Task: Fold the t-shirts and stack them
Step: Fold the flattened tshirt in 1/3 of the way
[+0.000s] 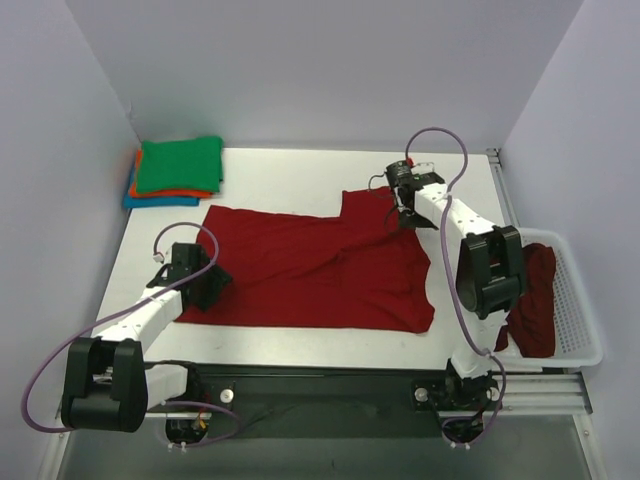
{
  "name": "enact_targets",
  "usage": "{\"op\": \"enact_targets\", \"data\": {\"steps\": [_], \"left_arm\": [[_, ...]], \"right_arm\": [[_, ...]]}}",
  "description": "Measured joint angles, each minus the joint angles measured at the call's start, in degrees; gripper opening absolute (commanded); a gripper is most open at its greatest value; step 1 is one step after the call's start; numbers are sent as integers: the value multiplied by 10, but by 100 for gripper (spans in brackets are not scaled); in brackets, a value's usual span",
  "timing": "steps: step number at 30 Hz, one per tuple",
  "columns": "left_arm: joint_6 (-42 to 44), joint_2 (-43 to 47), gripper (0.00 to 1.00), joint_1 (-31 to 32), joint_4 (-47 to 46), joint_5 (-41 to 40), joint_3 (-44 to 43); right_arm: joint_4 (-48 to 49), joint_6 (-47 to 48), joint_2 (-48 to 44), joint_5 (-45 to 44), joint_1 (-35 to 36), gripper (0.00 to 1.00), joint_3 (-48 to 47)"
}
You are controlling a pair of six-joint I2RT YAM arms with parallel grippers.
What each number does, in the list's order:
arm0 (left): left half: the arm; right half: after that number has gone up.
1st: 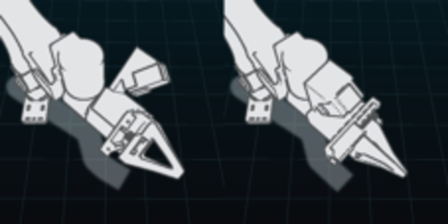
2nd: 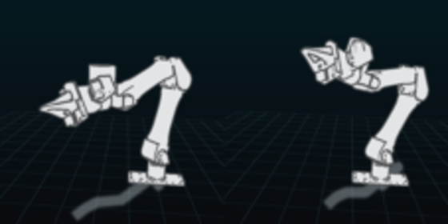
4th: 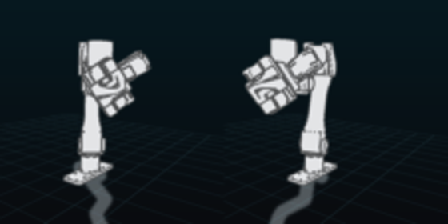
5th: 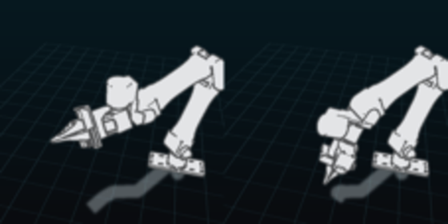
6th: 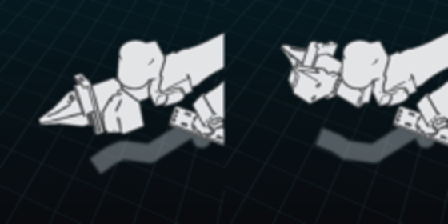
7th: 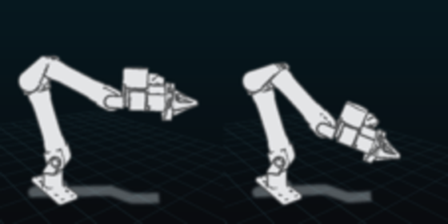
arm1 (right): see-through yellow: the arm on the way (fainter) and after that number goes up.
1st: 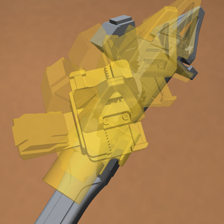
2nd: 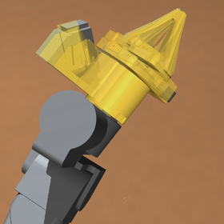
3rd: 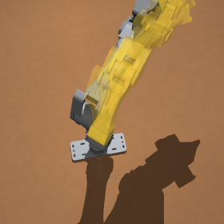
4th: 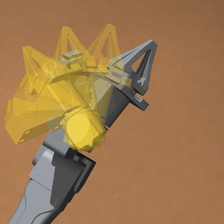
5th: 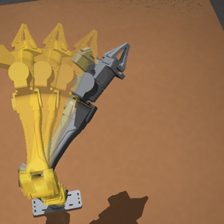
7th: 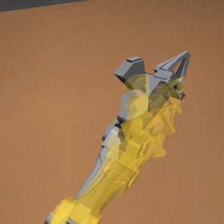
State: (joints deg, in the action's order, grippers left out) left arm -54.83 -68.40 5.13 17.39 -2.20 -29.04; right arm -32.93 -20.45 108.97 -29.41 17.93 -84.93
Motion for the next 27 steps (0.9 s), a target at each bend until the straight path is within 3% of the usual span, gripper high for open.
{"op": "enact_targets", "data": {"steps": [6,11,19,27], "left_arm": [[1,-1,71,0,0,1,-1],[1,-1,71,0,0,1,-1],[0,2,72,0,0,1,1],[-5,13,72,0,-5,-2,9]], "right_arm": [[-10,-29,-9,38,-39,55,22],[19,-78,-93,142,-38,54,96],[119,-185,-251,258,41,54,319],[165,-287,-317,268,99,55,462]]}}
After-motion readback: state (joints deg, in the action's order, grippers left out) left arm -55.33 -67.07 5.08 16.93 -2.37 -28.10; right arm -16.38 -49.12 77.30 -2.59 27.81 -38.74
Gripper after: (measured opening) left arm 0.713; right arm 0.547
